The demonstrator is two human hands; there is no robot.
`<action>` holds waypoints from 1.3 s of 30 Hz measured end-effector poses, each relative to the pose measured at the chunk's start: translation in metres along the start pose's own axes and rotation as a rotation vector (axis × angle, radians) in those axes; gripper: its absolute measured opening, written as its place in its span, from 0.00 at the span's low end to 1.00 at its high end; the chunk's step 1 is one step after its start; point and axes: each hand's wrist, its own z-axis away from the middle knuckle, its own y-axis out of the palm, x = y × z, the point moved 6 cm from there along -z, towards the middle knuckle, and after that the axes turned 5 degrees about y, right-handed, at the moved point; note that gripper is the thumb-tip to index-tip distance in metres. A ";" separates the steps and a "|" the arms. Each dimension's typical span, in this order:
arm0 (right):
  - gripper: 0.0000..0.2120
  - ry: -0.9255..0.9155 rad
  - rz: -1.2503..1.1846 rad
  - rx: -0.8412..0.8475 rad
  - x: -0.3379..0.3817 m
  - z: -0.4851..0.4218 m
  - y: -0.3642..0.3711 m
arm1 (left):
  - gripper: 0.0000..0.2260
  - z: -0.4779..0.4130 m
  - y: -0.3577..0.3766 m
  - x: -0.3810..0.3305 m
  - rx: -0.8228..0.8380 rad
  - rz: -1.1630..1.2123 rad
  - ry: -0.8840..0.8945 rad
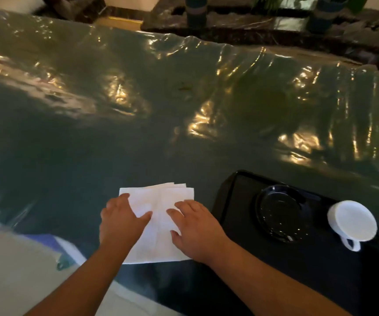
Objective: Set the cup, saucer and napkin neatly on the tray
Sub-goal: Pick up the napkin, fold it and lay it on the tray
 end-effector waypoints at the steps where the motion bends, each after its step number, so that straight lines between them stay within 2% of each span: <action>1: 0.25 -0.008 0.018 0.012 0.003 -0.001 0.005 | 0.41 -0.002 0.002 0.011 0.038 -0.014 -0.050; 6: 0.25 -0.015 0.064 0.101 0.015 -0.006 0.029 | 0.46 -0.008 0.016 0.056 0.172 0.081 -0.236; 8: 0.25 -0.001 0.057 0.135 0.013 -0.006 0.036 | 0.42 -0.012 0.019 0.064 0.190 0.166 -0.284; 11: 0.25 0.011 0.044 0.146 0.012 -0.004 0.039 | 0.30 -0.015 0.022 0.066 0.221 0.286 -0.301; 14: 0.26 0.030 0.015 0.149 0.011 -0.003 0.036 | 0.15 -0.014 0.020 0.056 0.237 0.444 -0.236; 19: 0.27 0.054 -0.047 0.114 0.008 0.005 0.027 | 0.08 0.000 -0.011 0.021 0.304 0.693 -0.107; 26: 0.37 0.220 -0.361 -0.165 -0.022 0.008 -0.037 | 0.19 0.019 -0.071 -0.065 0.505 0.634 0.185; 30: 0.47 0.232 -0.534 -0.164 -0.044 0.006 -0.090 | 0.19 0.024 -0.093 -0.116 0.628 0.506 0.406; 32: 0.41 0.245 -0.638 -0.069 -0.055 0.010 -0.114 | 0.19 0.024 -0.103 -0.139 0.681 0.498 0.492; 34: 0.27 0.270 -0.732 0.040 -0.067 0.018 -0.132 | 0.16 0.023 -0.112 -0.161 0.714 0.522 0.538; 36: 0.16 0.310 -0.767 0.092 -0.078 0.029 -0.148 | 0.12 0.016 -0.118 -0.178 0.652 0.491 0.564; 39: 0.14 0.352 -0.839 0.077 -0.093 0.049 -0.165 | 0.08 0.001 -0.118 -0.198 0.484 0.439 0.576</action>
